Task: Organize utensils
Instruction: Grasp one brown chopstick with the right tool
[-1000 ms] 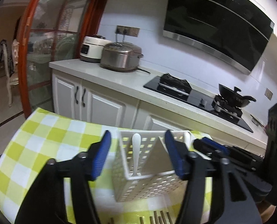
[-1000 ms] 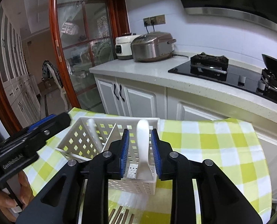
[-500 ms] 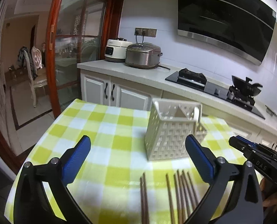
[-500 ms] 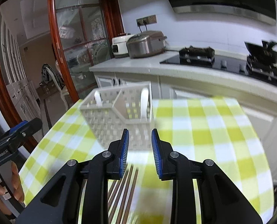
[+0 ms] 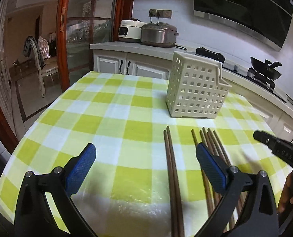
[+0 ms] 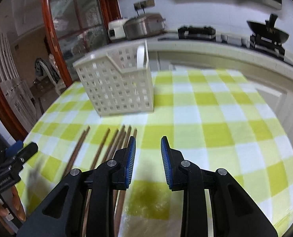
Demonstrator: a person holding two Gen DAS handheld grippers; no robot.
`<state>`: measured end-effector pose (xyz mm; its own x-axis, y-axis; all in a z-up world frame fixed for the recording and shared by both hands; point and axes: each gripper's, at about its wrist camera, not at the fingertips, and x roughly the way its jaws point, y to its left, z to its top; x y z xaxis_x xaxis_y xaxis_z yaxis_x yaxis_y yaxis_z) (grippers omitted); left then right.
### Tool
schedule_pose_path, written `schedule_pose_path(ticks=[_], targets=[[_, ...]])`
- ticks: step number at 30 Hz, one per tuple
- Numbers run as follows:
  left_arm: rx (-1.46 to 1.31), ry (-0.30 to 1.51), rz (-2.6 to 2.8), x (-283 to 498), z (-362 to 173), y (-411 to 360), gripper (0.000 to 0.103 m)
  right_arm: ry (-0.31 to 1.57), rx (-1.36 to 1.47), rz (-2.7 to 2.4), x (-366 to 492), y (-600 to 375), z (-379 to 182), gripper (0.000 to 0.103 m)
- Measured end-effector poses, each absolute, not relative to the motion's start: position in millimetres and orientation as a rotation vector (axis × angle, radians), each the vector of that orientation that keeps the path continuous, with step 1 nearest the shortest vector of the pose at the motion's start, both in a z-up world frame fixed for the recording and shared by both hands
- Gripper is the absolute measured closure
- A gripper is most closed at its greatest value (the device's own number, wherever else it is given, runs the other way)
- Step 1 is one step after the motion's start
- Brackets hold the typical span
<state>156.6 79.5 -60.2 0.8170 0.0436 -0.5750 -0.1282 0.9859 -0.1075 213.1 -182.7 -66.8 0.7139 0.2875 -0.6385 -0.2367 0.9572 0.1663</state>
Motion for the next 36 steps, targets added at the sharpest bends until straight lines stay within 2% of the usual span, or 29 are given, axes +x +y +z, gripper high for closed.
schedule_pose_path(ticks=[10,15,21,36], targets=[[-0.162,0.656,0.129,162.8,-79.4,92.4,0.005,0.817,-0.021,0.290,220.5,-152.4,-90.5,0.077],[-0.142,0.661,0.131,163.0,-83.1,95.2,0.005,0.839,-0.045,0.289,224.6,-140.9,-96.6,0.086],[-0.129,0.680,0.121,165.2,-90.5,96.5,0.005,0.861,-0.054,0.275,230.5,-138.8,-99.1,0.090],[-0.134,0.707,0.117,169.7,-100.1,100.0,0.005,0.894,-0.116,0.285,238.0,-120.5,-108.4,0.094]])
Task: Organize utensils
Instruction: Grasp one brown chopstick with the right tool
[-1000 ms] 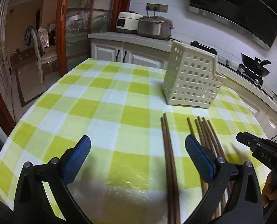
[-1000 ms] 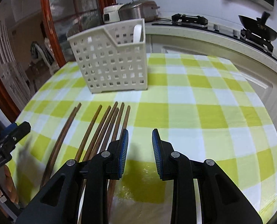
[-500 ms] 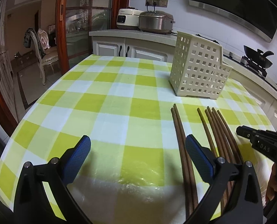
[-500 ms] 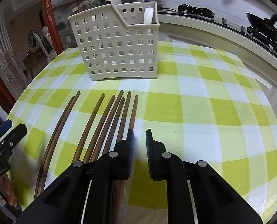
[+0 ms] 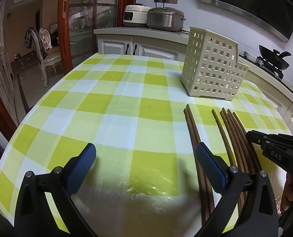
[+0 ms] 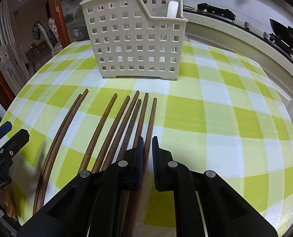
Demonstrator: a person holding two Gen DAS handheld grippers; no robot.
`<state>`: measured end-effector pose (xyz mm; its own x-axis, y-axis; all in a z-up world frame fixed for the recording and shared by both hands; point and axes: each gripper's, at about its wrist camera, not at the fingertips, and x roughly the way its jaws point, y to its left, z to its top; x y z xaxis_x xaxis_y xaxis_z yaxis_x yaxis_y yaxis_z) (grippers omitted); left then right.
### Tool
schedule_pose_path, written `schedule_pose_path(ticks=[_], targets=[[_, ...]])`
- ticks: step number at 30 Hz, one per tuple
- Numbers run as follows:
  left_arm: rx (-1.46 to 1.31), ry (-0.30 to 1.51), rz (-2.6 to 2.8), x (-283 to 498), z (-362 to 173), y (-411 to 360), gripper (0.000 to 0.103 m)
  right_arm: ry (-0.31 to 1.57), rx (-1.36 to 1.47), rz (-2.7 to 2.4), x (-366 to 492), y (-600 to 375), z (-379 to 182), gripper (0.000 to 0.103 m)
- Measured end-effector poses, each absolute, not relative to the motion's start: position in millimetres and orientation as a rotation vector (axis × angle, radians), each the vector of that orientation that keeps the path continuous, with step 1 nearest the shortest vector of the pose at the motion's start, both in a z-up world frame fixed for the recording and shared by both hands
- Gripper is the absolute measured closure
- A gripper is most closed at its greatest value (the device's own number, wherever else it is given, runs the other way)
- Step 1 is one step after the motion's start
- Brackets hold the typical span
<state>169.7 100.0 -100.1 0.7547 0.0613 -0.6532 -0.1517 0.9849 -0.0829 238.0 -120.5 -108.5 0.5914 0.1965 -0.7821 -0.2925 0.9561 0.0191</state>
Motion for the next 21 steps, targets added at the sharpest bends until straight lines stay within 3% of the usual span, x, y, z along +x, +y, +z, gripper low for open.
schedule_pose_path(ticks=[16,21], targets=[[-0.135,0.788,0.095,190.2,-103.6,91.6,0.006,0.888,-0.098,0.292,241.4,-139.7,-110.9,0.097],[-0.124,0.818,0.081,203.8,-105.2,84.4,0.016,0.875,-0.058,0.278,242.7,-155.4,-106.9,0.097]])
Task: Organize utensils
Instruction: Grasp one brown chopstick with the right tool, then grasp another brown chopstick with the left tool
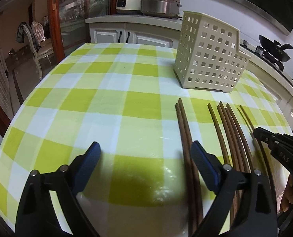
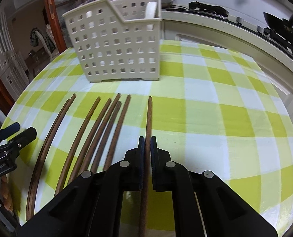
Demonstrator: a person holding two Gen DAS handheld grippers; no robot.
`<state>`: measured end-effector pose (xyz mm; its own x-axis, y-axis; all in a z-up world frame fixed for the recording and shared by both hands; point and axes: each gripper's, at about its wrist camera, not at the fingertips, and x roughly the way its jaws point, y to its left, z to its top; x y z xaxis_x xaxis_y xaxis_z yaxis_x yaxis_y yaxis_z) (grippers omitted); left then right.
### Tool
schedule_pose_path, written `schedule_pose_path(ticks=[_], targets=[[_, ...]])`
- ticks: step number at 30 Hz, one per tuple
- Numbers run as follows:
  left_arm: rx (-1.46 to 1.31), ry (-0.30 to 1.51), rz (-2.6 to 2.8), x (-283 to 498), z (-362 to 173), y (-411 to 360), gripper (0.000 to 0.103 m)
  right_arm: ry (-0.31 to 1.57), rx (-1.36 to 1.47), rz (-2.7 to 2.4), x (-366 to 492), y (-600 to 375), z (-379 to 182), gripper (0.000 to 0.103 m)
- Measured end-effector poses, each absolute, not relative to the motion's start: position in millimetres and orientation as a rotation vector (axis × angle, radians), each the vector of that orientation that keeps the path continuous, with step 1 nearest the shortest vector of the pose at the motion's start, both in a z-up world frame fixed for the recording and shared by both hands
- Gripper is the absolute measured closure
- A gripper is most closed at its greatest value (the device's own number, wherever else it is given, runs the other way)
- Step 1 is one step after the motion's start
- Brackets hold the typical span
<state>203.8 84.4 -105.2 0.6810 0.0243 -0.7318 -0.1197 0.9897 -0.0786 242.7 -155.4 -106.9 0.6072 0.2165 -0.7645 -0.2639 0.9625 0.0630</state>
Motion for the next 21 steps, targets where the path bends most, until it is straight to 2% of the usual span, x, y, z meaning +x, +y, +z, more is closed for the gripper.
schedule_pose_path(ticks=[10,14,18,21], targets=[[-0.094,0.860,0.081,222.8,-109.9,72.3,0.036,0.860,-0.004,0.290,241.3,-177.3,-103.9,0.097],[-0.092,0.861,0.070,225.5,-109.1,66.5,0.038,0.855,0.007,0.302,239.8,-180.1,-103.3,0.097],[-0.069,0.879,0.075,228.9,-112.4,60.3,0.049,0.853,0.014,0.310,239.1,-181.0,-103.1,0.097],[-0.094,0.882,0.070,228.5,-113.3,63.3,0.051,0.854,0.019,0.312,238.5,-182.6,-103.2,0.097]])
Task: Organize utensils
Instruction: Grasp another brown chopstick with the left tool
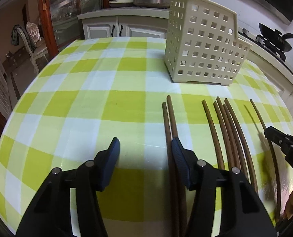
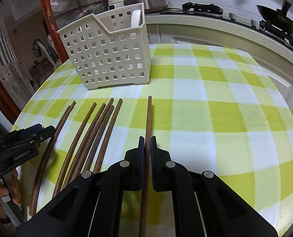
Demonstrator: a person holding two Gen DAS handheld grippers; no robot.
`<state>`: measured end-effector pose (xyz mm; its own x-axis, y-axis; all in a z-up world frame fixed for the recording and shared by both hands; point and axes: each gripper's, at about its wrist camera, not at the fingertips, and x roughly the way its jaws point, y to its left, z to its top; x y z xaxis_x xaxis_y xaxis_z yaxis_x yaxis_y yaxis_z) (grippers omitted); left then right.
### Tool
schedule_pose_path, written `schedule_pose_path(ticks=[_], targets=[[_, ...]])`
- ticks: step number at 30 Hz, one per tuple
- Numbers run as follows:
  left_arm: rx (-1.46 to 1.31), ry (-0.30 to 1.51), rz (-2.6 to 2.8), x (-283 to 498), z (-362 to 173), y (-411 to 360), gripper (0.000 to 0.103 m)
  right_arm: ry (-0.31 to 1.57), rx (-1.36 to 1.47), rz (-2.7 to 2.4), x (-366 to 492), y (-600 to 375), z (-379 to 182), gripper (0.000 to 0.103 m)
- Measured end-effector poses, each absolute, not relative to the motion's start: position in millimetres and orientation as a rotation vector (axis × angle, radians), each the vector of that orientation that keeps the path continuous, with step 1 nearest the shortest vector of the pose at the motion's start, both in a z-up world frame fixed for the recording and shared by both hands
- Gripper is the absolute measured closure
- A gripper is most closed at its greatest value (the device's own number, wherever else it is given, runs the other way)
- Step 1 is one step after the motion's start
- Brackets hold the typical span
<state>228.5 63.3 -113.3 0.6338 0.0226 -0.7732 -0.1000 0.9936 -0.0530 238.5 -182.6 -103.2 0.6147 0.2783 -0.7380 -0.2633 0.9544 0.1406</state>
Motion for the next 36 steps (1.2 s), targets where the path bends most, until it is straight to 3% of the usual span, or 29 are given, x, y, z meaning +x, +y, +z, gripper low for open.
schedule_pose_path(ticks=[8,11,16,23,36], targets=[[-0.056,0.889,0.078,230.8,-115.8,57.5,0.052,0.857,0.022,0.317,237.5,-183.1,-104.6,0.097],[-0.034,0.887,0.088,231.9,-116.5,54.7,0.057,0.862,0.018,0.317,237.6,-181.6,-106.2,0.097],[-0.023,0.884,0.081,231.3,-115.8,52.8,0.078,0.869,0.013,0.315,238.1,-180.5,-108.0,0.097],[-0.004,0.882,0.064,230.8,-116.0,46.7,0.096,0.888,0.006,0.306,240.2,-180.1,-111.5,0.097],[-0.055,0.862,0.009,227.5,-113.6,47.3,0.098,0.879,-0.009,0.298,239.3,-179.2,-109.6,0.097]])
